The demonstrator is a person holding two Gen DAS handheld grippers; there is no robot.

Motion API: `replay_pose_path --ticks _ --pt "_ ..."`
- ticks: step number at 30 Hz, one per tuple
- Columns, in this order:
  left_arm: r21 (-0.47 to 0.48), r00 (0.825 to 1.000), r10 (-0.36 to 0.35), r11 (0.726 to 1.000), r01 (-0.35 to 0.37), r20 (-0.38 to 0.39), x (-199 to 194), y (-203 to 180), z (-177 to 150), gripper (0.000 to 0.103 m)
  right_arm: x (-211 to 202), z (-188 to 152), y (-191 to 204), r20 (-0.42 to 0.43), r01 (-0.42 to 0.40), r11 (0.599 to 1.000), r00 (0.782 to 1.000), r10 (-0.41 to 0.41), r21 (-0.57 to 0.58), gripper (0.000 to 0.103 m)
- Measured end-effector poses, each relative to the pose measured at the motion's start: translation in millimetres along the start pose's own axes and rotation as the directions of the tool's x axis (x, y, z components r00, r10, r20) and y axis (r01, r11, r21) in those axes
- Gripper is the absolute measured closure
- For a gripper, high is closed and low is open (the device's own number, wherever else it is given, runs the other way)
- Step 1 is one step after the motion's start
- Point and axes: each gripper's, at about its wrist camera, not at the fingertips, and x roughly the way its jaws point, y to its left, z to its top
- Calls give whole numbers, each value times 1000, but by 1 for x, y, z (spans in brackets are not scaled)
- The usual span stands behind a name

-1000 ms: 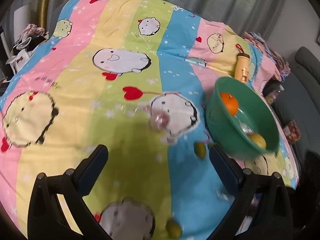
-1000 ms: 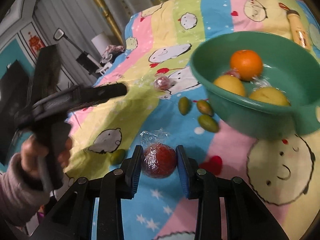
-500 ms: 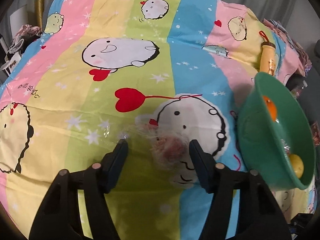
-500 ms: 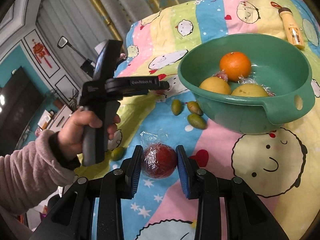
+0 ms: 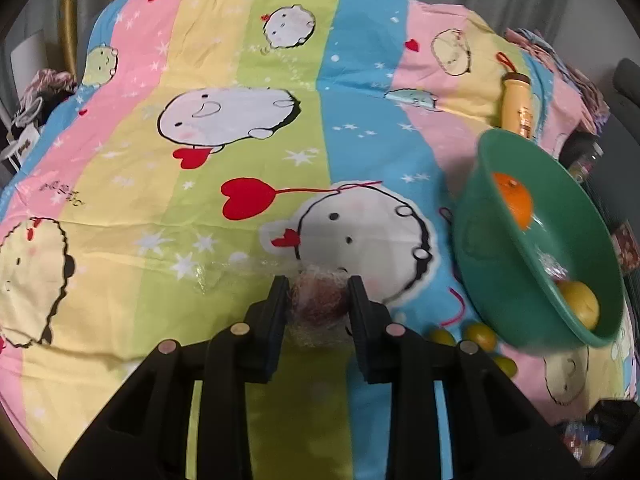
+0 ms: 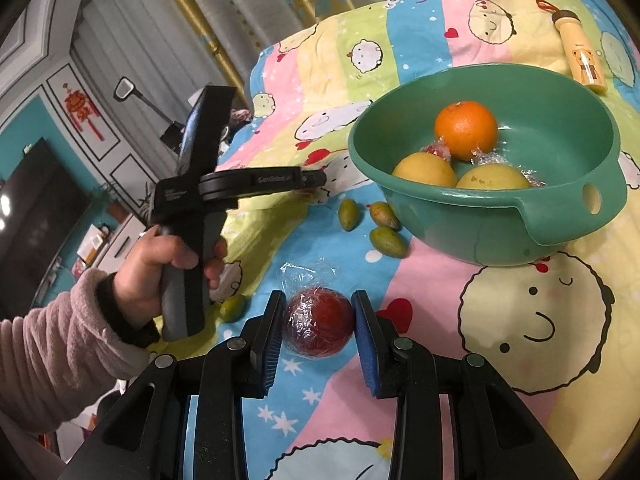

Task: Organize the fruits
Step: 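Carry both wrapped fruits in the grippers over the green bowl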

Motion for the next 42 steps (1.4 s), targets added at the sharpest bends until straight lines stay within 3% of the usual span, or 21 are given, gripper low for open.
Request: replay_pose_path --ticks 22,42 --pt "141 987 -111 986 94 118 -126 -72 -35 74 -69 8 13 140 5 1000 990 -4 -5 68" --pt "248 975 -162 961 122 150 -154 -122 -34 74 -122 13 -5 256 65 998 964 -69 23 68"
